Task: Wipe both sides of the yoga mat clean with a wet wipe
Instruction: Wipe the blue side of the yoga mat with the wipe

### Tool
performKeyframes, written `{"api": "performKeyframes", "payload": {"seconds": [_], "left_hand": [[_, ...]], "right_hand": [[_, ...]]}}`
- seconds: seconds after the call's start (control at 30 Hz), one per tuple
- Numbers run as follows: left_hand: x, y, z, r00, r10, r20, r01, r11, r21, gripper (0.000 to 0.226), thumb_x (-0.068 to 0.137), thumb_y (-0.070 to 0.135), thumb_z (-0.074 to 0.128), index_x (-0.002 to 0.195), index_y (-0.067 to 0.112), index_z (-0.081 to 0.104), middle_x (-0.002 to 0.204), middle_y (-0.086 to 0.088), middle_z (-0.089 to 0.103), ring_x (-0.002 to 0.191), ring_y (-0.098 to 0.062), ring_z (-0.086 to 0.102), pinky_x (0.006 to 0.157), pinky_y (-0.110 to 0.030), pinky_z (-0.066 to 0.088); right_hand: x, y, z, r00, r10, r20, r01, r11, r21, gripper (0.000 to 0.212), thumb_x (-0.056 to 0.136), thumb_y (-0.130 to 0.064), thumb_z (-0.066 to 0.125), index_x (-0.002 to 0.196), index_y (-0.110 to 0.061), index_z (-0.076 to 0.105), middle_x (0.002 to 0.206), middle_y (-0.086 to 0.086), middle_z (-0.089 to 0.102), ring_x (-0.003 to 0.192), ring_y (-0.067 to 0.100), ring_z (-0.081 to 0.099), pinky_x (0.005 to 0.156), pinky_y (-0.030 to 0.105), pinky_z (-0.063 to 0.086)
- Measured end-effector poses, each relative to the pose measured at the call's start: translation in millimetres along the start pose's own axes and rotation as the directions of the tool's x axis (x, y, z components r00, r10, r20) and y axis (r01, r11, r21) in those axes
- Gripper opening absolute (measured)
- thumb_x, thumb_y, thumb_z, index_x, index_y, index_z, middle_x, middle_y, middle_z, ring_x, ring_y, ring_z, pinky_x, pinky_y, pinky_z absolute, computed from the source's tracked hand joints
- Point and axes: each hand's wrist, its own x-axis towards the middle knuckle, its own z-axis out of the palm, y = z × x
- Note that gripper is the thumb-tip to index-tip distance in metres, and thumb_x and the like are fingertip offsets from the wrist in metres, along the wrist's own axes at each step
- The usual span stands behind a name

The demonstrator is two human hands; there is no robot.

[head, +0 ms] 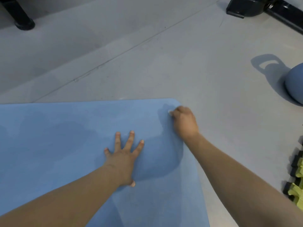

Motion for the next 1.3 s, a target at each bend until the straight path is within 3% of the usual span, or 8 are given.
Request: {"api": "performKeyframes", "payload": {"seconds": [0.1,0.2,0.47,0.57,0.73,0.93,1.07,1.3], "left_hand": [[-1,-1,-3,1.0,-0.001,0.011,0.001,1.0,-0.003,0.138,0.071,0.056,0.083,0.15,0.043,-0.029,0.149,0.003,-0.053,0.14,-0.046,-0.039,0.114,-0.07,0.019],[-2,-3,-3,1.0,0.002,0.006,-0.002,1.0,-0.004,0.138,0.07,0.057,0.083,0.15,0.044,-0.029,0.149,0.003,-0.052,0.141,-0.046,-0.038,0.114,-0.07,0.02],[1,-2,-1,1.0,-0.003,-0.003,0.003,1.0,0.001,0.14,0.068,0.058,0.084,0.152,0.043,-0.026,0.15,0.002,-0.051,0.141,-0.048,-0.037,0.112,-0.073,0.021],[0,-2,-1,1.0,-0.005,0.0,0.005,1.0,0.002,0.139,0.068,0.059,0.084,0.151,0.043,-0.027,0.149,0.002,-0.052,0.14,-0.048,-0.038,0.112,-0.072,0.02],[0,-3,-2,1.0,0.01,0.003,-0.01,1.0,-0.017,0.139,0.068,0.058,0.084,0.151,0.044,-0.027,0.148,0.004,-0.053,0.14,-0.046,-0.039,0.113,-0.072,0.019],[0,-2,-1,1.0,0.003,-0.013,-0.003,1.0,-0.02,0.14,0.066,0.058,0.085,0.152,0.044,-0.025,0.15,0.003,-0.052,0.141,-0.047,-0.037,0.112,-0.073,0.02],[-1,-2,0,1.0,0.001,-0.005,-0.001,1.0,-0.019,0.14,0.067,0.057,0.085,0.152,0.043,-0.026,0.15,0.003,-0.051,0.141,-0.047,-0.037,0.112,-0.073,0.02],[0,-4,-1,1.0,0.003,-0.018,-0.003,1.0,-0.007,0.139,0.066,0.061,0.084,0.151,0.046,-0.025,0.15,0.004,-0.051,0.142,-0.047,-0.035,0.112,-0.072,0.022]], "right_hand": [[52,6,1,0.979,0.162,0.12,-0.163,0.987,-0.002,0.02,0.091,-0.006,0.053,0.102,-0.002,0.07,0.102,0.019,0.06,0.098,0.036,0.054,0.08,0.033,0.043],[47,6,-1,0.975,0.171,0.145,-0.17,0.985,-0.018,0.023,0.094,-0.018,0.051,0.095,-0.004,0.069,0.092,0.013,0.059,0.09,0.035,0.057,0.068,0.027,0.033],[-74,3,-16,0.986,-0.158,0.052,0.156,0.986,0.051,0.01,0.09,-0.008,0.063,0.089,-0.009,0.074,0.075,0.009,0.06,0.067,0.032,0.055,0.061,0.034,0.047],[-3,10,-9,0.998,-0.043,-0.034,0.042,0.998,-0.05,0.009,0.084,-0.005,0.066,0.08,-0.006,0.075,0.073,0.016,0.06,0.066,0.037,0.059,0.06,0.036,0.048],[40,15,-10,0.98,0.168,0.106,-0.161,0.985,-0.068,0.018,0.088,-0.009,0.057,0.089,-0.006,0.074,0.086,0.015,0.062,0.081,0.038,0.06,0.07,0.033,0.045],[-100,-2,-26,0.999,-0.021,0.037,0.017,0.995,0.098,0.012,0.091,-0.011,0.063,0.084,-0.011,0.073,0.073,0.008,0.059,0.066,0.032,0.055,0.059,0.034,0.047],[-80,3,-20,0.994,-0.103,0.047,0.102,0.994,0.031,0.007,0.083,-0.006,0.069,0.079,-0.01,0.072,0.072,0.011,0.059,0.064,0.034,0.057,0.057,0.035,0.048],[9,-2,-13,0.984,0.139,0.113,-0.134,0.99,-0.047,0.021,0.082,0.0,0.059,0.097,-0.006,0.072,0.092,0.018,0.062,0.084,0.038,0.06,0.071,0.035,0.045]]}}
